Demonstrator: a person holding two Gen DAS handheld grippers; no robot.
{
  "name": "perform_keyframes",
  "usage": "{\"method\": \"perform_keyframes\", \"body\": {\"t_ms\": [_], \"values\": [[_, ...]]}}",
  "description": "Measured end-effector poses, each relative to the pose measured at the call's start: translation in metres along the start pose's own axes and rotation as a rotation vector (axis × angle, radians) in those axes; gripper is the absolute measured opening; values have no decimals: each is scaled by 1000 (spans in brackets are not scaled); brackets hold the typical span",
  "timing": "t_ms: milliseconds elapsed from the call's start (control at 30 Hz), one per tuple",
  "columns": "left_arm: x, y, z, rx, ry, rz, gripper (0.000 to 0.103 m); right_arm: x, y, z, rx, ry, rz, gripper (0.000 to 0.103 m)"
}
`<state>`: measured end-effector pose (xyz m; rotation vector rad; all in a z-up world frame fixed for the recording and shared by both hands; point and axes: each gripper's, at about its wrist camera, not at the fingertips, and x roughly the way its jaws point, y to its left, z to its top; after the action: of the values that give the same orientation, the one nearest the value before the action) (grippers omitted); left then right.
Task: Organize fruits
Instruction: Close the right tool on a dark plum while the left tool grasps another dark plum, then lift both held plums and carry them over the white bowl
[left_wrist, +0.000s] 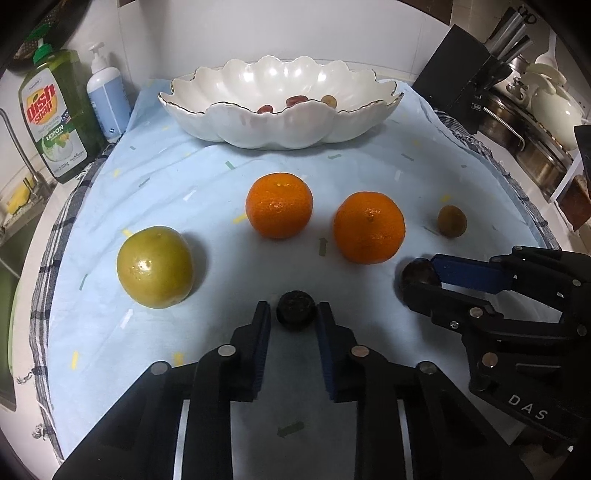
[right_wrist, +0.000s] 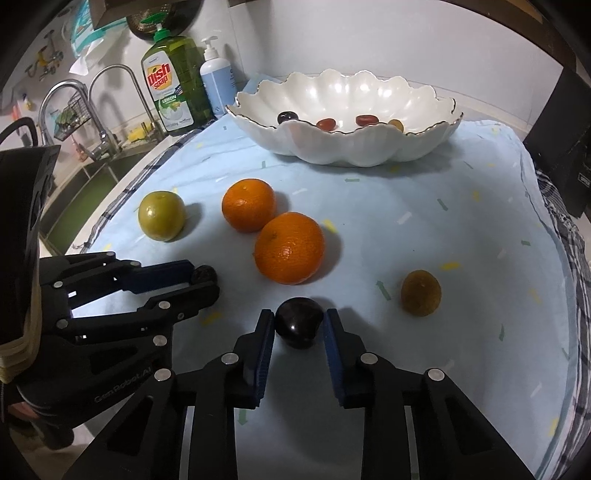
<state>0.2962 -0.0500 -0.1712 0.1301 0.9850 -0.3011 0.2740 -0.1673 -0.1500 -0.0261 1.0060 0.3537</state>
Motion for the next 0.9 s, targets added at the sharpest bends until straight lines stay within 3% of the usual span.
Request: {"method": "perform_keyframes", "body": {"t_ms": [333, 900], "values": [[-12, -1, 1, -14, -22, -6, 22, -9, -5, 1, 21, -23, 9, 27], [-69, -5, 20, 8, -180, 20, 22, -64, 3, 22, -18, -170, 16, 27]]}}
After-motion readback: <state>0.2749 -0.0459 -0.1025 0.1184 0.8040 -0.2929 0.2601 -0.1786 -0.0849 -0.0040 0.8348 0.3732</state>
